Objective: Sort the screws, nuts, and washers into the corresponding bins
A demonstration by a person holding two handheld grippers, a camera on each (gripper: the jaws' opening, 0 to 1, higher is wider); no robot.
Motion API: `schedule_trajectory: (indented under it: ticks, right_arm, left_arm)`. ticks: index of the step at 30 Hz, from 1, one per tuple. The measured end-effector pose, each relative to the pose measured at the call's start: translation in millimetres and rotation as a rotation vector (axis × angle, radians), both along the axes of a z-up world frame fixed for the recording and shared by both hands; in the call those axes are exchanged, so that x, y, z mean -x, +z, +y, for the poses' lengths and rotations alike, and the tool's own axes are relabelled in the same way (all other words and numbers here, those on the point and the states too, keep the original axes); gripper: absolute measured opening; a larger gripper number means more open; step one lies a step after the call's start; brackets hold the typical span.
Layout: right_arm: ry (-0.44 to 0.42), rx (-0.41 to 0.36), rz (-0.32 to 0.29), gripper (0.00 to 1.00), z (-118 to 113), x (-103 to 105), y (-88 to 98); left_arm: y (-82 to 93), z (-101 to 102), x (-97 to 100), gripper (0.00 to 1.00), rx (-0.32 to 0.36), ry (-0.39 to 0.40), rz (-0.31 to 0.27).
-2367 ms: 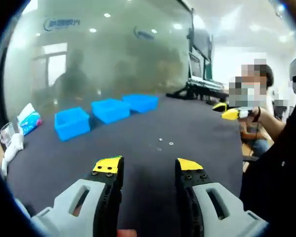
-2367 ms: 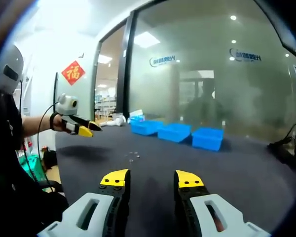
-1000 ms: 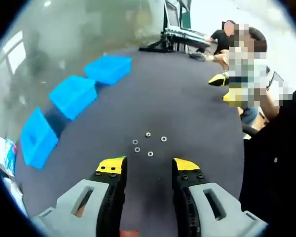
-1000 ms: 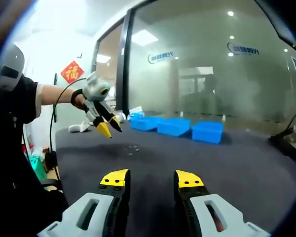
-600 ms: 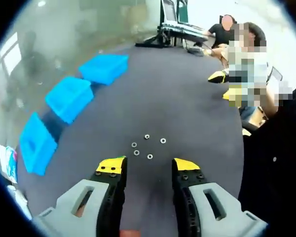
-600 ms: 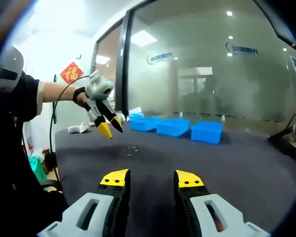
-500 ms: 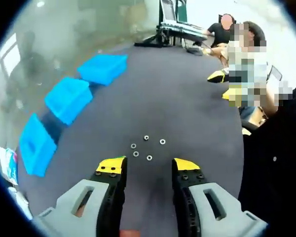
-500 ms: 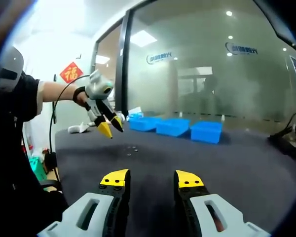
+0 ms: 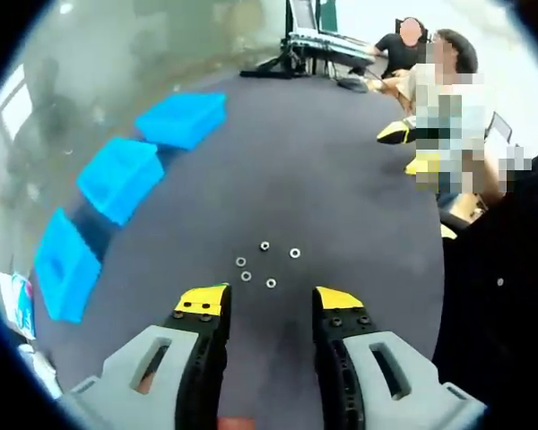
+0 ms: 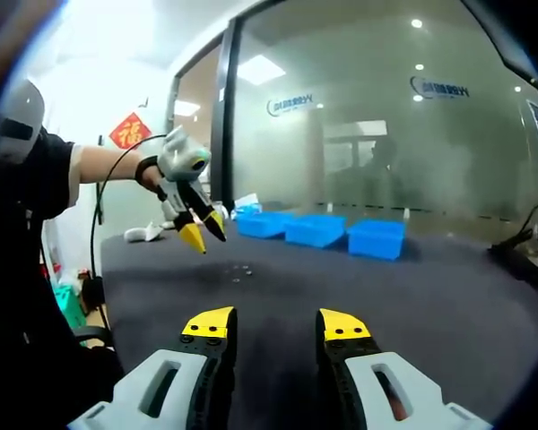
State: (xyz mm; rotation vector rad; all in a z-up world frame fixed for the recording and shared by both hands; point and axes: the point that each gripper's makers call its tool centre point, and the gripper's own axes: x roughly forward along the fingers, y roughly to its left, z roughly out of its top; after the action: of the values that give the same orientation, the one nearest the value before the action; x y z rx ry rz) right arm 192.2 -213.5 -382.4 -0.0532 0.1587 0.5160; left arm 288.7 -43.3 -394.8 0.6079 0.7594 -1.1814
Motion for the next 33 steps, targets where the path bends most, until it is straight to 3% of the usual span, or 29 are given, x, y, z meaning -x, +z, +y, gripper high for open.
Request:
schedule_trajectory:
  ticks: [18, 33]
  right_arm:
    - [-0.001, -0.011, 0.005, 0.32, -1.9, -1.3, -4.3]
    - [0.0, -0.01, 0.012, 0.32, -1.1, -0.7, -7.2]
  left_arm:
    - [-7.1, -18.0, -9.0, 0.34, -0.04, -0.032, 0.014]
    - [-24.3, -39.4, -23.4, 0.28, -0.071, -0.042, 0.02]
